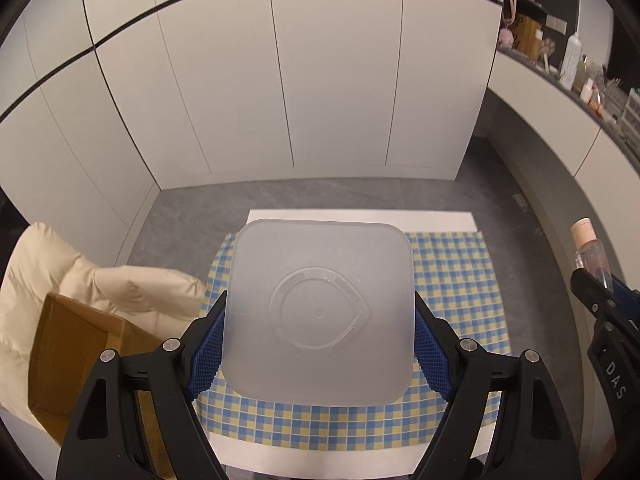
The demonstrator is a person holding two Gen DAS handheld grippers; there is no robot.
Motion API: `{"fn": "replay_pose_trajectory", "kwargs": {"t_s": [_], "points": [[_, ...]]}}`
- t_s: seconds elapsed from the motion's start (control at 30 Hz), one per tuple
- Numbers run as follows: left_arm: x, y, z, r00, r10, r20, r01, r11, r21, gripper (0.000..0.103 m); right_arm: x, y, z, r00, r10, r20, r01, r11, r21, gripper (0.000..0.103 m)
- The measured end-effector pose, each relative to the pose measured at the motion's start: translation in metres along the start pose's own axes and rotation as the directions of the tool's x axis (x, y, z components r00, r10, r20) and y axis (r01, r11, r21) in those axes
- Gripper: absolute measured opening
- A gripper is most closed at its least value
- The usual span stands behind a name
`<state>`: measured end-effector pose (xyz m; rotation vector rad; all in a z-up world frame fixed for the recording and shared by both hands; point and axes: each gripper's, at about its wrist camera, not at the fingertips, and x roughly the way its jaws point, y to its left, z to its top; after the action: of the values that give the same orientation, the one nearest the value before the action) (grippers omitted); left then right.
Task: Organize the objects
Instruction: 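Lift the frosted lid with the left tool while the right tool lifts the bottle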
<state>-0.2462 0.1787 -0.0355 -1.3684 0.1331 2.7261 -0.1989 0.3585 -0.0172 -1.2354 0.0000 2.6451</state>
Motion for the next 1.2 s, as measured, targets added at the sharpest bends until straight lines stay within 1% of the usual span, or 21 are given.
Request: {"fn": "replay_pose_trajectory", "kwargs": {"t_s": [0.3,0.4,0.57,0.8,0.97,1.13,1.2], "points": [[-0.058,0.006,0.023,0.998,-0.02,0.057,0.02,1.0,0.001,0.081,-0.052,0.003,0.026,0.999,-0.001,0.048,0.002,1.0,-0.022,0.028],[-0.073,0.005,0.027,0.997,-0.002,0.072,0.001,1.0,0.014,0.081,-0.068,0.005,0.031,0.998,-0.007,0.065,0.009,0.999,-0.035,0.028],[-0.094,0.011,0.032,0.996,-0.008,0.089,0.008,1.0,0.009,0.081,-0.087,0.007,0.037,0.996,0.004,0.085,0.001,0.999,-0.053,0.028],[-0.104,0.013,0.026,0.994,0.035,0.105,-0.036,0.999,0.012,0.081,-0.093,0.01,0.033,0.997,0.012,0.081,-0.007,0.998,-0.06,0.028],[-0.108,0.017,0.022,0.995,0.019,0.096,-0.018,1.0,-0.011,0.081,-0.092,0.005,0.03,0.997,0.021,0.07,-0.018,0.999,-0.04,0.028],[-0.115,0.014,0.017,0.992,0.042,0.119,-0.043,0.999,0.004,0.082,-0.093,0.0,0.027,0.997,0.028,0.067,-0.026,0.999,-0.025,0.028],[-0.116,0.015,0.016,0.993,0.031,0.11,-0.03,1.0,-0.003,0.082,-0.092,-0.001,0.025,0.997,0.027,0.066,-0.025,0.999,-0.025,0.028]]}}
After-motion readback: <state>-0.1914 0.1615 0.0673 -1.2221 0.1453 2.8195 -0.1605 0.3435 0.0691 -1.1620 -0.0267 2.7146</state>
